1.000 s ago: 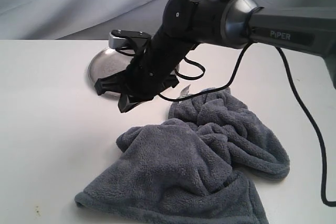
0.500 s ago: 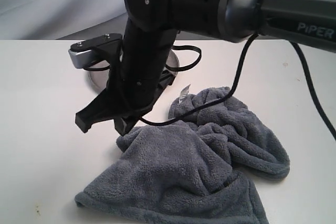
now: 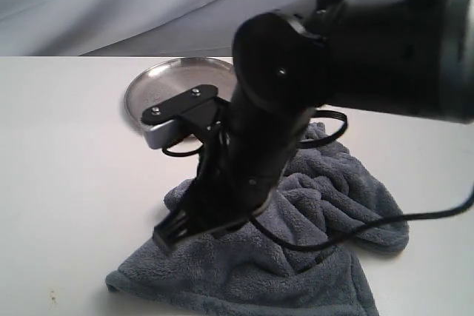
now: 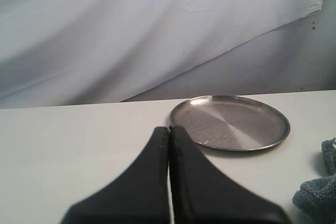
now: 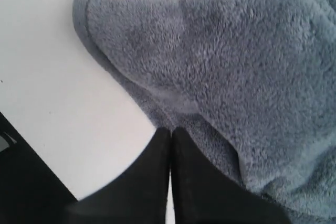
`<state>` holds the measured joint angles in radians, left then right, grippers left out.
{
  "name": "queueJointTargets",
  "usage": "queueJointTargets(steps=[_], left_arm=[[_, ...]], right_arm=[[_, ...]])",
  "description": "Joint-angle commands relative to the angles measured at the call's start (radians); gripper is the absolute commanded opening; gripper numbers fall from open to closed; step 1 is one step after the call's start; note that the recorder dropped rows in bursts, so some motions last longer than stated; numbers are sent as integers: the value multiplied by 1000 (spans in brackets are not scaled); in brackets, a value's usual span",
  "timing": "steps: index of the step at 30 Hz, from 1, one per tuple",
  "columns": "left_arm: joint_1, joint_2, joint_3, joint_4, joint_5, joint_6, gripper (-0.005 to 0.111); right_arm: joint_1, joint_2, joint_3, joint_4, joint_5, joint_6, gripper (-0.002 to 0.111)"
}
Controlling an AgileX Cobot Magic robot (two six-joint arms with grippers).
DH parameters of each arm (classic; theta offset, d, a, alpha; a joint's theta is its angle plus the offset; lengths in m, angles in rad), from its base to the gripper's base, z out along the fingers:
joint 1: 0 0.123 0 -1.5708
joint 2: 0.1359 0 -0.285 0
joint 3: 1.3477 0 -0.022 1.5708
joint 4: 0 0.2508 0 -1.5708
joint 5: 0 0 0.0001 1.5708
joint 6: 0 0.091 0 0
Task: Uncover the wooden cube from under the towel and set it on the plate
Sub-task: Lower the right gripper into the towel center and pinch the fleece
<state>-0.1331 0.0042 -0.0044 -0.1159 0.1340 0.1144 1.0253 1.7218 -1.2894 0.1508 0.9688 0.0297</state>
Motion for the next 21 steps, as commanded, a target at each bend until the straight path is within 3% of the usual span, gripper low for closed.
queueJointTargets(steps=[1,9,21], left_arm=[[-5,-4,4,-2,-2,-3,0],[-5,-4,4,-2,-2,-3,0],[-5,-4,4,-2,-2,-3,0]], right_arm=[[1,-111,149,-28,-82,29,0],[1,-225,321,-163,-128,144,0],[1,-239,346,-196,-182,269,0]])
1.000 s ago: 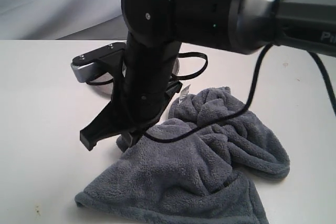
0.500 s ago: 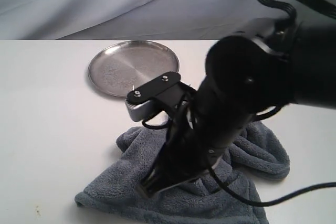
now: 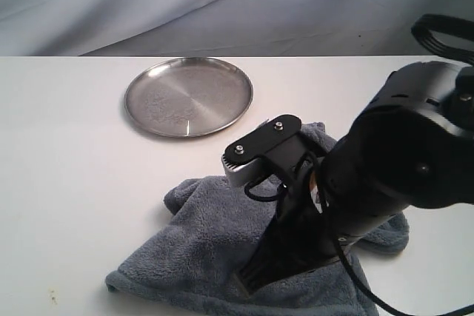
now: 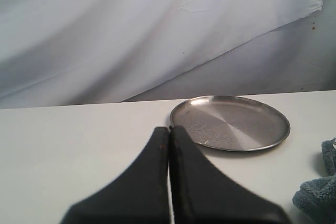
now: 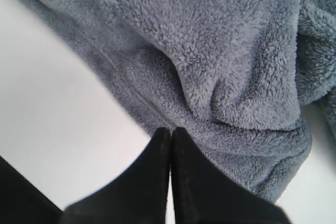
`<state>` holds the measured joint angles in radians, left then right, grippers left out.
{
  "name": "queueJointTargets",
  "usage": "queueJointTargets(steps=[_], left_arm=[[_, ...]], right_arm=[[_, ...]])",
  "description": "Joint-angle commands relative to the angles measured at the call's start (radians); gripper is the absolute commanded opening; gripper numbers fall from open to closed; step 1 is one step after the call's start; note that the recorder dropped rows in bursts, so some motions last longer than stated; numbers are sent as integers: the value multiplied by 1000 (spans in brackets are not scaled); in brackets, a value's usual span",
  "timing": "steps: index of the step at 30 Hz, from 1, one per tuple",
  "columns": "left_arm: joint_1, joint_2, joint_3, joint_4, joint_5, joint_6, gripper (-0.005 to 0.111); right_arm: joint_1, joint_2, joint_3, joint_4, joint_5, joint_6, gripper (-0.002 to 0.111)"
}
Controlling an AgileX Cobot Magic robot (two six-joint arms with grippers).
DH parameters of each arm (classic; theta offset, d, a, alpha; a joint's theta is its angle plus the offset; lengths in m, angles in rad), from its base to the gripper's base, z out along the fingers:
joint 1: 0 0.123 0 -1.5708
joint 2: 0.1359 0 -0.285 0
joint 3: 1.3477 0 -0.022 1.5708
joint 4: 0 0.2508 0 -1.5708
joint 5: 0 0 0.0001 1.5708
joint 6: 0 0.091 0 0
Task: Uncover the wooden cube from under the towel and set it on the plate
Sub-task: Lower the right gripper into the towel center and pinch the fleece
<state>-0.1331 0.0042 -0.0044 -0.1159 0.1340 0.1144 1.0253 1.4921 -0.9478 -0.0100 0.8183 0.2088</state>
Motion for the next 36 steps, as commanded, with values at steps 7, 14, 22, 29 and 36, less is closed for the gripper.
queueJointTargets(steps=[7,14,22,29,36], left_arm=[[-5,-4,4,-2,-2,-3,0],[-5,-4,4,-2,-2,-3,0],[-5,-4,4,-2,-2,-3,0],[-5,-4,4,-2,-2,-3,0],[-5,-4,4,-2,-2,-3,0]], right_arm=[[-63,-10,4,-136,-44,305,0],[-88,-10,4,-143,-46,265,0],[-133,56,-79,-46,25,76,0],[-133,250,-380,18,203,-24,0],[-133,329,-496,157,297,-138,1]])
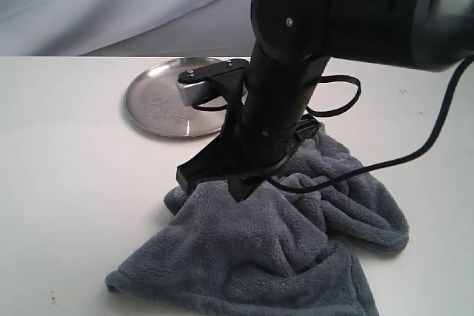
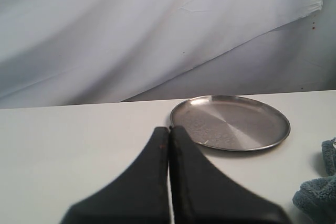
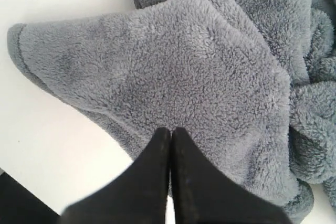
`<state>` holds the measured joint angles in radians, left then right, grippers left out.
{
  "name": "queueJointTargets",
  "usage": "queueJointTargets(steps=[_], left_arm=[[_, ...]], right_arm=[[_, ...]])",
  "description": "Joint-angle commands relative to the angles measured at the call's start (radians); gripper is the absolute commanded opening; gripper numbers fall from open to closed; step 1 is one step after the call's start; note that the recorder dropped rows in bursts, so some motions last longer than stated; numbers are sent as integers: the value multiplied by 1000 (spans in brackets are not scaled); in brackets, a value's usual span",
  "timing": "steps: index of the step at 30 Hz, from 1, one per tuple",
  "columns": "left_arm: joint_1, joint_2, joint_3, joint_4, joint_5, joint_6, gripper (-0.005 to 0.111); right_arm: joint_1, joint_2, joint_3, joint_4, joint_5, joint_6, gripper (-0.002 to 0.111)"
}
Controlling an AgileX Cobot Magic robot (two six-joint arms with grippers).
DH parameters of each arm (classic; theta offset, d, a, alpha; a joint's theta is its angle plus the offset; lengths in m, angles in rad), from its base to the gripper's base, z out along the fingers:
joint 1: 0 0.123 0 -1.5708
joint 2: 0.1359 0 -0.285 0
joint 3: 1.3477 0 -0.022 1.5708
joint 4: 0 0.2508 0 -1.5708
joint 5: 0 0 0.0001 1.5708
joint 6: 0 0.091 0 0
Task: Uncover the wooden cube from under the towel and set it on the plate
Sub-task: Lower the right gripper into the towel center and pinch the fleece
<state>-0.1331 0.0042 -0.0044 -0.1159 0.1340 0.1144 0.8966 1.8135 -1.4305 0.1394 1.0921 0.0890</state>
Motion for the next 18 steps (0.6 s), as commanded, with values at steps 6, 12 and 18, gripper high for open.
queueJointTargets(steps=[6,12,18], left_arm=[[-5,-4,4,-2,-2,-3,0],[-5,-4,4,-2,-2,-3,0],[-5,-4,4,-2,-2,-3,0]], right_arm=[[-4,8,-14,-17,33,25,41],[-28,8,-11,-132,13,238,77],[-106,8,69,27,-74,151,74]])
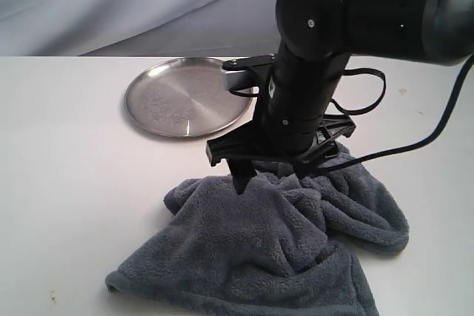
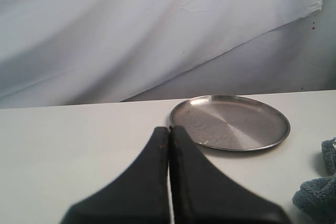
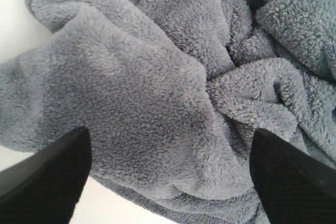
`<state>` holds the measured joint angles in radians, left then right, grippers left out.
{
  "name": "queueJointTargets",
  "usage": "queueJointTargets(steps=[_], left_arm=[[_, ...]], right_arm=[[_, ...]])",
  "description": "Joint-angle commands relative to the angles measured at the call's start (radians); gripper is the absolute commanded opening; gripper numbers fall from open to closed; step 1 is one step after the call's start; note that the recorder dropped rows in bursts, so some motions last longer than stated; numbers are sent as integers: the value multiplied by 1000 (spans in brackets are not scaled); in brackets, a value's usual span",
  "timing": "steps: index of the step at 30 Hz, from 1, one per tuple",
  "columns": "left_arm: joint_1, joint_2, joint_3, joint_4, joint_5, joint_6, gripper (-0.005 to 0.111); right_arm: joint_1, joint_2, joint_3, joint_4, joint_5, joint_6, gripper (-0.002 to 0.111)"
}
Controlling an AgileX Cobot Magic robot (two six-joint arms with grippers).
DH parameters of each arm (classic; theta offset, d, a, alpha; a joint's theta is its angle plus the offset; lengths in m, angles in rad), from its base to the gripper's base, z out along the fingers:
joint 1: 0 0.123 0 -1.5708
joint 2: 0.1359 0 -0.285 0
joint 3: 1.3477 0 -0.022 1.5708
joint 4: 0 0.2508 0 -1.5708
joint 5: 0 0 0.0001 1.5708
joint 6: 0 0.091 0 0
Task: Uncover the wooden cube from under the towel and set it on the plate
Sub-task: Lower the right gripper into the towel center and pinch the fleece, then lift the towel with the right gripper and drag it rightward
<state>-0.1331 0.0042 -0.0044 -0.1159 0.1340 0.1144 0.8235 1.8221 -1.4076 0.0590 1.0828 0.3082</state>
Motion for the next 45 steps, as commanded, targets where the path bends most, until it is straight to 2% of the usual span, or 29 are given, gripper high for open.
queueJointTargets(steps=[1,8,11,25,28,45], left_arm=[[-5,-4,4,-2,-2,-3,0],[-5,-4,4,-2,-2,-3,0],[-5,-4,4,-2,-2,-3,0],[-5,-4,4,-2,-2,-3,0],[-5,-4,4,-2,-2,-3,0],[-5,-4,4,-2,-2,-3,0]], right_arm=[[-34,-1,63,133,-89,-83,74],[-34,87,85,162,-122,-98,73],[-34,123,85,162,-137,-100,68],[-34,139,85,158,-148,-100,8],[-34,139,85,158,-148,-124,0],[-34,31,85,132,-115,-128,0]])
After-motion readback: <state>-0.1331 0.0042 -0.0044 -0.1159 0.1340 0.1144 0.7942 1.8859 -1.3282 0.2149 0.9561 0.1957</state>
